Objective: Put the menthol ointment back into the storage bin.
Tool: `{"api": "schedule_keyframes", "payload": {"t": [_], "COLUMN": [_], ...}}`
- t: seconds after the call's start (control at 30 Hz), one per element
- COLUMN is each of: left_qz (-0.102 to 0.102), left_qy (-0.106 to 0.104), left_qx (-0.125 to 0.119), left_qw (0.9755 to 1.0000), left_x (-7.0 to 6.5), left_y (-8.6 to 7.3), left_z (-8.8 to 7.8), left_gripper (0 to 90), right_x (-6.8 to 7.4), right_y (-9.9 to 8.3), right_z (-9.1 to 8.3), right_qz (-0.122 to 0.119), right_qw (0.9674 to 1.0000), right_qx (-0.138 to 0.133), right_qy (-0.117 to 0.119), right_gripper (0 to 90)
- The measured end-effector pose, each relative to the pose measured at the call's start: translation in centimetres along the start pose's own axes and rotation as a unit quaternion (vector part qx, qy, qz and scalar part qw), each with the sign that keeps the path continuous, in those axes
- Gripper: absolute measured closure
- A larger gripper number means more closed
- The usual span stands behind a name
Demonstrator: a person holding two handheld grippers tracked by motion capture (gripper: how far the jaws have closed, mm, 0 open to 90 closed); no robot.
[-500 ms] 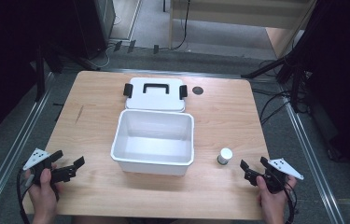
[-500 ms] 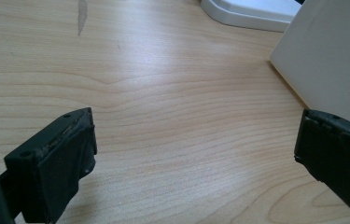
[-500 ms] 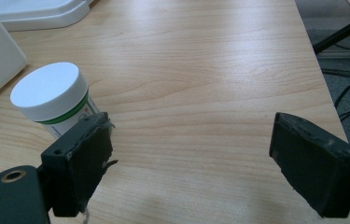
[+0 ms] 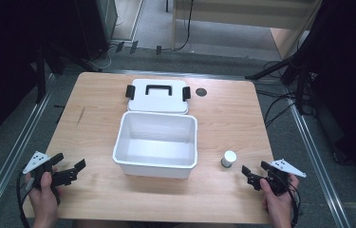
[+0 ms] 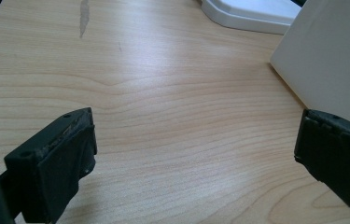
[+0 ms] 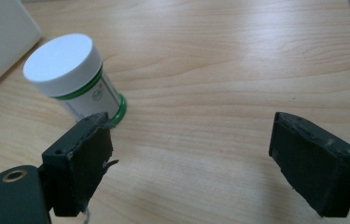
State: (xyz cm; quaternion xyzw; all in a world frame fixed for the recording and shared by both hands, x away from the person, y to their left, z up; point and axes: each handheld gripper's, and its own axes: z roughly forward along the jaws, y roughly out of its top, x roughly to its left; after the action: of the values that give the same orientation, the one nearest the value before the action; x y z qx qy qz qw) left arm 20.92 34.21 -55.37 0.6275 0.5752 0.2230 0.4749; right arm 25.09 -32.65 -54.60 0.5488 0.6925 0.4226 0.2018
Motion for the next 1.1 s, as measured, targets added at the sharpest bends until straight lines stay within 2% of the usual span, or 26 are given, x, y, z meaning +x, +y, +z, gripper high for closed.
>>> {"api": "schedule_keyframes", "payload": {"t": [0.1, 0.13, 0.17, 0.2, 0.27, 0.3, 0.37, 0.43, 0.53, 0.57, 0.6, 0.63, 0.7, 0.73, 0.77, 0.8, 0.83, 0.87, 0.9, 0.93, 0.97, 1.0, 1.03, 1.07, 1.1], "left_qz": [0.000, 0.000, 0.000, 0.000, 0.002, 0.002, 0.002, 0.001, 0.000, 0.001, 0.001, 0.000, -0.001, -0.001, -0.001, -0.001, -0.001, -0.001, -0.001, -0.001, -0.001, -0.001, -0.001, -0.001, -0.001], "left_qy": [0.000, -0.001, -0.001, -0.001, -0.002, -0.002, -0.003, -0.002, -0.002, -0.002, -0.002, -0.002, -0.003, -0.003, -0.003, -0.002, -0.002, -0.002, -0.002, -0.002, -0.002, -0.002, -0.002, -0.002, -0.002], "left_qx": [-0.001, -0.001, -0.001, -0.002, 0.000, 0.000, -0.001, -0.001, -0.001, 0.000, 0.000, 0.000, -0.001, -0.001, -0.001, -0.001, -0.001, -0.001, -0.001, -0.001, -0.001, -0.001, 0.000, 0.000, 0.000], "left_qw": [1.0000, 1.0000, 1.0000, 1.0000, 1.0000, 1.0000, 1.0000, 1.0000, 1.0000, 1.0000, 1.0000, 1.0000, 1.0000, 1.0000, 1.0000, 1.0000, 1.0000, 1.0000, 1.0000, 1.0000, 1.0000, 1.0000, 1.0000, 1.0000, 1.0000], "left_x": [0.0, 0.0, 0.0, 0.0, 0.0, 0.0, 0.0, 0.0, 0.0, 0.0, 0.0, 0.0, 0.0, 0.0, 0.0, 0.0, 0.0, 0.0, 0.0, 0.0, 0.0, 0.0, 0.0, 0.0, 0.0], "left_y": [0.0, 0.0, 0.0, 0.0, 0.0, 0.0, 0.0, 0.0, 0.0, 0.0, 0.0, 0.0, 0.0, 0.0, 0.0, 0.0, 0.0, 0.0, 0.0, 0.0, 0.0, 0.0, 0.0, 0.0, 0.0], "left_z": [0.0, 0.0, 0.0, 0.0, -0.1, -0.1, -0.1, -0.1, 0.0, -0.1, 0.0, -0.1, -0.1, -0.1, -0.1, -0.1, -0.1, -0.1, -0.1, -0.1, -0.1, 0.0, -0.1, -0.1, -0.1], "left_gripper": [0.0, 0.0, 0.0, 0.0, 0.0, 0.0, 0.0, 0.0, 0.0, 0.0, 0.0, 0.0, 0.0, 0.0, 0.0, 0.0, 0.0, 0.0, 0.0, 0.0, 0.0, 0.0, 0.0, 0.0, 0.0], "right_x": [0.3, 0.4, 0.4, 0.6, 0.7, 0.7, 0.9, 1.1, 1.6, 1.6, 1.8, 2.2, 2.7, 2.7, 3.2, 3.4, 3.4, 3.6, 4.1, 4.3, 4.3, 4.5, 4.7, 5.0, 5.0], "right_y": [0.2, 0.5, 0.5, 1.0, 1.5, 1.5, 2.3, 2.9, 3.8, 3.8, 4.1, 4.7, 5.3, 5.3, 5.8, 6.0, 6.0, 6.1, 6.4, 6.5, 6.5, 6.7, 6.8, 7.0, 7.0], "right_z": [-0.1, -0.2, -0.2, -0.3, -0.4, -0.4, -0.6, -0.9, -1.1, -1.1, -1.1, -1.0, -0.8, -0.8, -0.6, -0.4, -0.4, -0.2, 0.2, 0.4, 0.4, 0.6, 0.9, 1.3, 1.3], "right_qz": [-0.010, -0.019, -0.019, -0.028, -0.035, -0.035, -0.048, -0.054, -0.073, -0.073, -0.080, -0.089, -0.100, -0.100, -0.111, -0.118, -0.118, -0.128, -0.140, -0.143, -0.143, -0.144, -0.147, -0.142, -0.142], "right_qw": [0.9998, 0.9993, 0.9993, 0.9982, 0.9960, 0.9960, 0.9924, 0.9900, 0.9840, 0.9840, 0.9817, 0.9770, 0.9707, 0.9707, 0.9619, 0.9579, 0.9579, 0.9536, 0.9457, 0.9415, 0.9415, 0.9380, 0.9359, 0.9307, 0.9307], "right_qx": [0.015, 0.031, 0.031, 0.053, 0.082, 0.082, 0.111, 0.130, 0.162, 0.162, 0.172, 0.193, 0.218, 0.218, 0.249, 0.261, 0.261, 0.272, 0.293, 0.305, 0.305, 0.315, 0.320, 0.337, 0.337], "right_qy": [-0.001, -0.003, -0.003, -0.004, -0.011, -0.011, -0.020, -0.015, -0.018, -0.018, -0.017, -0.017, -0.017, -0.017, -0.024, -0.023, -0.023, -0.022, -0.018, -0.017, -0.017, -0.020, -0.019, -0.014, -0.014], "right_gripper": [14.0, 14.0, 14.0, 14.0, 14.0, 14.0, 14.2, 14.2, 14.2, 14.2, 14.2, 14.2, 14.2, 14.2, 14.2, 14.1, 14.1, 14.0, 14.0, 13.9, 13.9, 13.9, 13.9, 13.9, 13.9]}}
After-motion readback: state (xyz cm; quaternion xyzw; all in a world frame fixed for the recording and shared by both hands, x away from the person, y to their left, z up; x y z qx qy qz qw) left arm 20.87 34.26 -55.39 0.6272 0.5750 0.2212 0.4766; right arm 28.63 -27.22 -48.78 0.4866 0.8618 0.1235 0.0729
